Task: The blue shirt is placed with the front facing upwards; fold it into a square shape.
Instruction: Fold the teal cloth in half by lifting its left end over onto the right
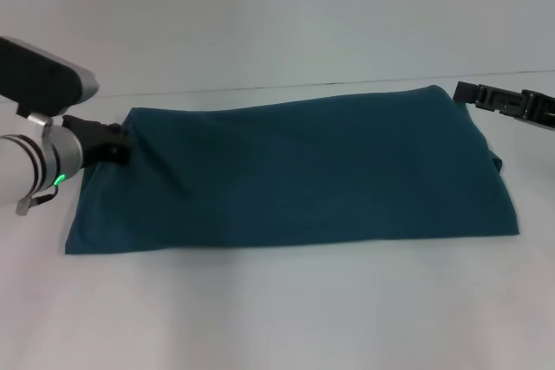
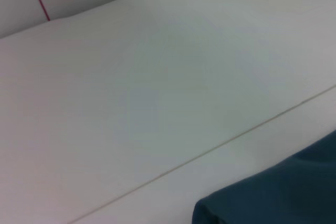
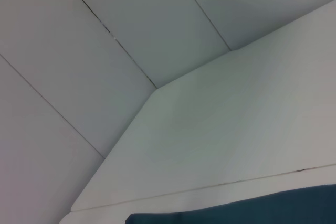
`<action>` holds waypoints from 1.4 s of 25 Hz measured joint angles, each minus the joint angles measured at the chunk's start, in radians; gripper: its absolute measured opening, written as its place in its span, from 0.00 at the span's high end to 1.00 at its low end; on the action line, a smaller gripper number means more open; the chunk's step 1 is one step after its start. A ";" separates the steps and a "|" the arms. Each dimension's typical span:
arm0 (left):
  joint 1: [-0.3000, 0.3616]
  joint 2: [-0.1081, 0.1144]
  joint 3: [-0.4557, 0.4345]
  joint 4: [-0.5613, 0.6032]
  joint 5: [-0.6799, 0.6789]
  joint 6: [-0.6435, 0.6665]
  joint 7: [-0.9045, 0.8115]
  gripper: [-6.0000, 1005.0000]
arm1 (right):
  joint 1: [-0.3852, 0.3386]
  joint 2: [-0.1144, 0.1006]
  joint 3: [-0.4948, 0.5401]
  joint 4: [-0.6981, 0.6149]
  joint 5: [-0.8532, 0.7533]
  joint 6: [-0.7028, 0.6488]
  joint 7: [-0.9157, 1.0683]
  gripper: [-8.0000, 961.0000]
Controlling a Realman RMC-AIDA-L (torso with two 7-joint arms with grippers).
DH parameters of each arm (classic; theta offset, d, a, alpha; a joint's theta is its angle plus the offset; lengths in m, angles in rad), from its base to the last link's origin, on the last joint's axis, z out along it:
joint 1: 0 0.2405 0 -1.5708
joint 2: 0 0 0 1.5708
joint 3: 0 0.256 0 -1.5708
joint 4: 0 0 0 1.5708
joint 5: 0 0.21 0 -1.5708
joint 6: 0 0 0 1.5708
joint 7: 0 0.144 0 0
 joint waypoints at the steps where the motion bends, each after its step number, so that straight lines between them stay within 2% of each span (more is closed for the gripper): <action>1: 0.006 0.000 -0.004 0.009 0.000 0.013 -0.012 0.92 | 0.001 0.000 0.000 0.000 0.000 0.000 0.000 0.17; 4: 0.039 -0.001 -0.012 0.067 0.001 0.098 -0.071 0.92 | 0.003 -0.003 -0.001 -0.001 0.000 -0.003 -0.001 0.17; 13: 0.230 0.000 -0.039 0.430 -0.024 0.633 -0.363 0.90 | 0.004 -0.009 -0.004 -0.006 0.000 -0.016 -0.016 0.17; 16: 0.251 0.002 -0.107 0.484 -0.071 0.773 -0.391 0.89 | 0.003 -0.010 -0.003 -0.002 0.000 -0.019 -0.024 0.17; 21: 0.246 0.010 -0.279 0.486 -0.130 0.983 -0.395 0.88 | -0.006 -0.015 -0.004 -0.007 -0.006 -0.036 -0.039 0.17; 24: 0.249 0.013 -0.350 0.473 -0.155 1.056 -0.401 0.72 | -0.014 -0.028 -0.004 -0.002 -0.007 -0.045 -0.053 0.16; 26: 0.252 0.017 -0.371 0.457 -0.164 1.082 -0.409 0.64 | -0.019 -0.035 -0.004 0.000 -0.007 -0.051 -0.061 0.15; 35: 0.280 0.024 -0.386 0.402 -0.144 1.087 -0.434 0.30 | -0.039 -0.039 0.001 0.000 -0.007 -0.092 -0.096 0.11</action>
